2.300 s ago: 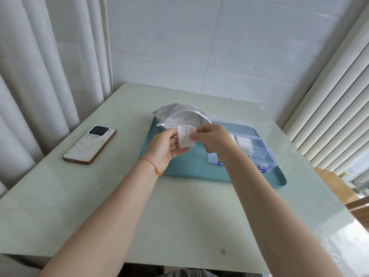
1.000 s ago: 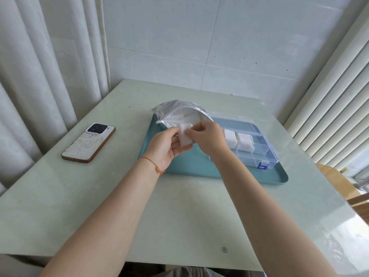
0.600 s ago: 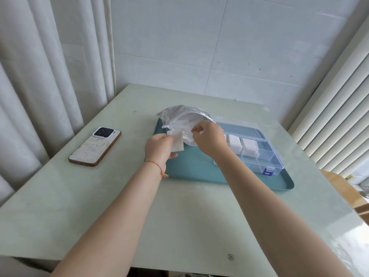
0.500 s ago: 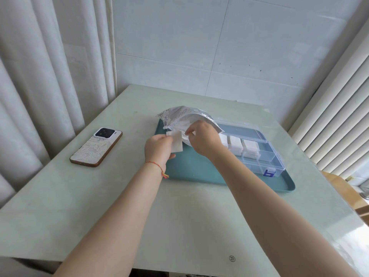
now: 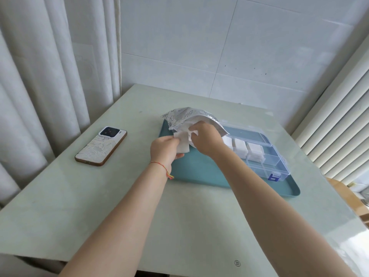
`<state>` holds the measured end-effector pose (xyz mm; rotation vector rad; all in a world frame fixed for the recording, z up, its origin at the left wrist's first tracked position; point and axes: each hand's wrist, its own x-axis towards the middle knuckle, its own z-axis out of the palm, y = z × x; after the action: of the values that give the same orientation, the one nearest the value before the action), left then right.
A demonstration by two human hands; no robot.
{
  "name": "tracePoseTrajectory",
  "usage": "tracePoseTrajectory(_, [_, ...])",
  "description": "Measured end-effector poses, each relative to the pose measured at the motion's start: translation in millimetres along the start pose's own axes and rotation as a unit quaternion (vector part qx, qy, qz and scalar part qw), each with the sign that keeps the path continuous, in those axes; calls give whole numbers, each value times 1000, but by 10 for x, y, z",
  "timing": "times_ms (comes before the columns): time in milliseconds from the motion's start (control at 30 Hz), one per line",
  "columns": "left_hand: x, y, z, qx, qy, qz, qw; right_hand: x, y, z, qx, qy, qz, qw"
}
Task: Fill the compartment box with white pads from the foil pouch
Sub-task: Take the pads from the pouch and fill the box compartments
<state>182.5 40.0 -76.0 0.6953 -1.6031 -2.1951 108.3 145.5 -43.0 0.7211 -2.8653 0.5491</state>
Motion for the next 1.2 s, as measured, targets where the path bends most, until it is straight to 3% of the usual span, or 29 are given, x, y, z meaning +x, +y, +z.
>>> tracePoseTrajectory(67, [5,-6,-5,-3,-4,-7,1000,-45,1,-63,88,93,29,991])
tracePoseTrajectory(133, [3,-15,-8,12,-6,-8,1000,-88,34,-119,173,125,63,975])
tracePoseTrajectory(233, [3,-28,8,29,-16,-5,999,-188,100,-198,298,121,132,938])
tracePoseTrajectory(367, [-17,-37,27,14,-36,-13,999,-347,229,-310,481,73,186,853])
tracePoseTrajectory(533, [-126,-31,116,-31,-71,-27,997,-493,320,-349,564,31,190,803])
tracePoseTrajectory(800, [-169,7,90,-77,-137,-19,987,-630,222,-310,451,9,158,878])
tracePoseTrajectory(1200, [-212,49,68,-56,-162,-9,985,-629,179,-303,394,4,135,909])
